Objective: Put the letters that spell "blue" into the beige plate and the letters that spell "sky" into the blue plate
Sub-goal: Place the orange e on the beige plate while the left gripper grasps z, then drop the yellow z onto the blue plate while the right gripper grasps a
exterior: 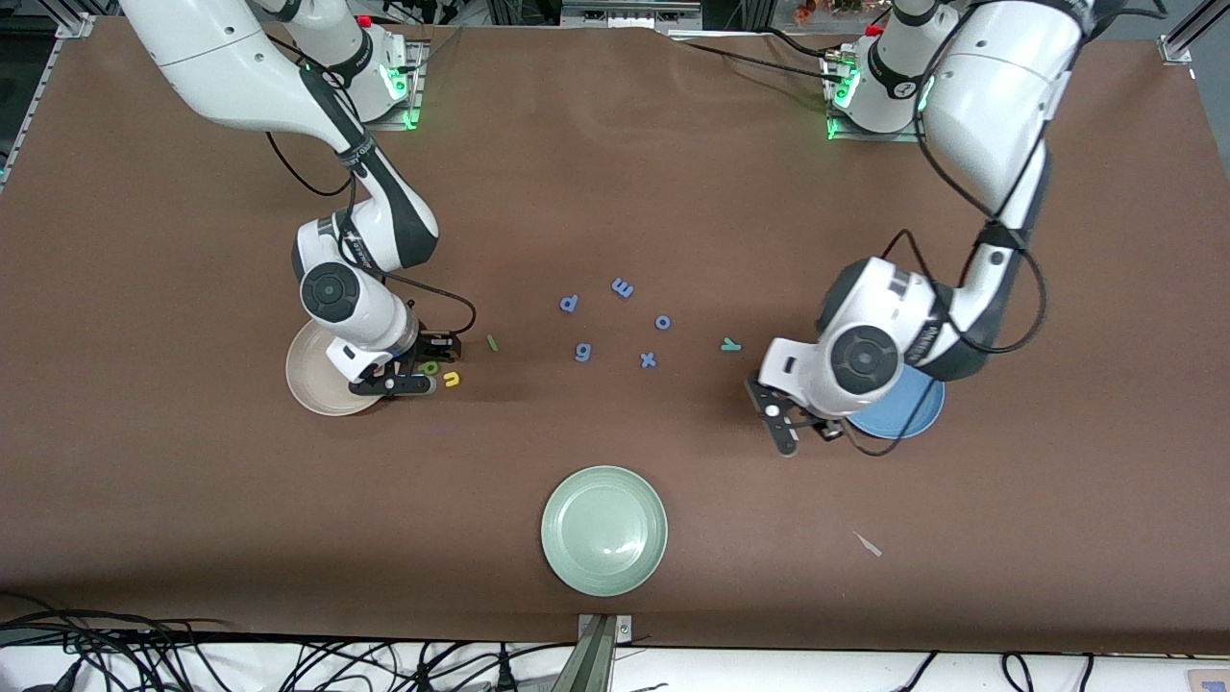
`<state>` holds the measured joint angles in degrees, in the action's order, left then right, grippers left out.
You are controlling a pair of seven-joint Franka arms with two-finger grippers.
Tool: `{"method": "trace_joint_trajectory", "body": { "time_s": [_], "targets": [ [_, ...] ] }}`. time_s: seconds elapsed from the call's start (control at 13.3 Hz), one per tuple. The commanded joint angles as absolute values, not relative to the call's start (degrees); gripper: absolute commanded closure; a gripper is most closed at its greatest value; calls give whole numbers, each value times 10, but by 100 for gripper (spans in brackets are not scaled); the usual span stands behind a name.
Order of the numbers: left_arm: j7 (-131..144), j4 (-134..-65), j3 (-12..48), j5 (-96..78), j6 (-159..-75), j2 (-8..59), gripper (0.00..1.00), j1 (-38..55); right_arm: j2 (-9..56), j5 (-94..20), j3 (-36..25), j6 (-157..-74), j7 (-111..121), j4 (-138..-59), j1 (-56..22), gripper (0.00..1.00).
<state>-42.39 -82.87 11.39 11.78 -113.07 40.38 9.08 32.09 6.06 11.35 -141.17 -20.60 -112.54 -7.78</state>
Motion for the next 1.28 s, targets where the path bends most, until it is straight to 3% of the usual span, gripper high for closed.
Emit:
{"method": "trace_joint_trajectory", "body": {
  "time_s": [0.0, 0.38, 0.75, 0.83, 0.98, 1.05, 1.2],
  "targets": [
    [-501, -842, 116, 111, -1078, 385, 100, 43, 331, 69, 108, -1426, -185, -1120, -73, 27],
    [-536, -872, 115, 111, -1071, 390, 100, 12, 342, 69, 108, -1446, -184, -1120, -74, 29],
    [-530, -910, 114, 126, -1125, 396, 98, 13, 344, 73, 108, -1447, -184, -1120, -73, 58],
    [-530, -911, 115, 134, -1127, 395, 84, 12, 344, 73, 108, -1446, -184, -1120, -74, 65],
    [-529, -911, 115, 135, -1122, 388, 19, 15, 344, 73, 108, -1446, -184, -1120, -74, 74],
    [-530, -906, 117, 136, -1119, 380, 0, 16, 344, 73, 108, -1445, -184, -1120, -74, 75],
    [-526, -901, 119, 131, -1100, 364, 0, 18, 338, 73, 107, -1441, -178, -1120, -74, 75]
  ]
}}
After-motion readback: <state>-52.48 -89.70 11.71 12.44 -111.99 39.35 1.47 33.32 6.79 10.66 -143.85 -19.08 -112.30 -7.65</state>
